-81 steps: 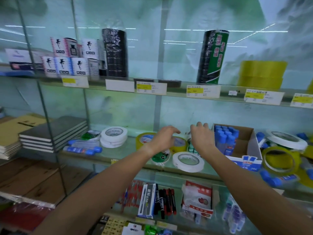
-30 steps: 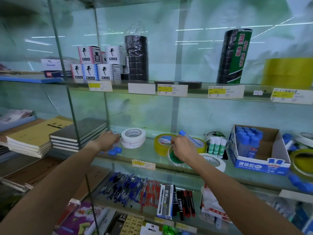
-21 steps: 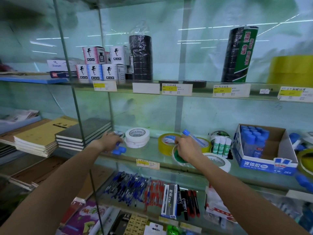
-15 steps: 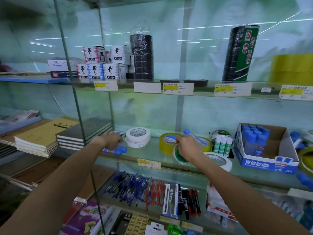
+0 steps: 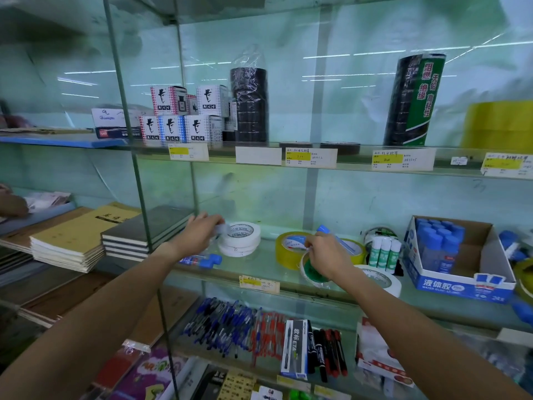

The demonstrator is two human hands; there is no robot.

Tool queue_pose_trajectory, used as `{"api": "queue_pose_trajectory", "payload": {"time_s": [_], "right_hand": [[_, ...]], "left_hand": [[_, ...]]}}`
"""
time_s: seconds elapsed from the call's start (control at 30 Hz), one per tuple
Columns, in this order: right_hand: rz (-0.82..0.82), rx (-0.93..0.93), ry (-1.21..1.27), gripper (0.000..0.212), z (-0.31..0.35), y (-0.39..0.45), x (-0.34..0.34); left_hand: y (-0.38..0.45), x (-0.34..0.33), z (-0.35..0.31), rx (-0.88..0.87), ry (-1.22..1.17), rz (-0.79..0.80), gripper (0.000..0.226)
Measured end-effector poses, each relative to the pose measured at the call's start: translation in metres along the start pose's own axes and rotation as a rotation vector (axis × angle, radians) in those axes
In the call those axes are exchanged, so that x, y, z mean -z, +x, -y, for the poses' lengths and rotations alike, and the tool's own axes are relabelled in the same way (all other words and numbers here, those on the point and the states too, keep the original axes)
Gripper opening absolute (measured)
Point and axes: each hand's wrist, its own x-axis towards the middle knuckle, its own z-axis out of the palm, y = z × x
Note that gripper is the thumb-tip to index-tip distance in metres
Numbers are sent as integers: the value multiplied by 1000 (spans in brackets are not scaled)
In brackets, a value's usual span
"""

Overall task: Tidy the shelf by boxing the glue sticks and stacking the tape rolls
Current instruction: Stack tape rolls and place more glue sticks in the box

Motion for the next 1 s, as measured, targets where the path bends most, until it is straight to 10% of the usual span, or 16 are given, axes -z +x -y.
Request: {"api": "queue_pose_trajectory", "payload": {"time_s": [0.33,0.57,1.0], "right_hand": [[-108,-186,465,27,20,11,18],[138,-556,1209,22,13,1,53],[-378,-698,1437,25,-68,-29,140]], "left_hand": [[27,39,-94,-26,-758,-189,39],[38,25,-153,53,-1246,-152,23],[60,-5,-289,-125,-1212,-24,31]]}}
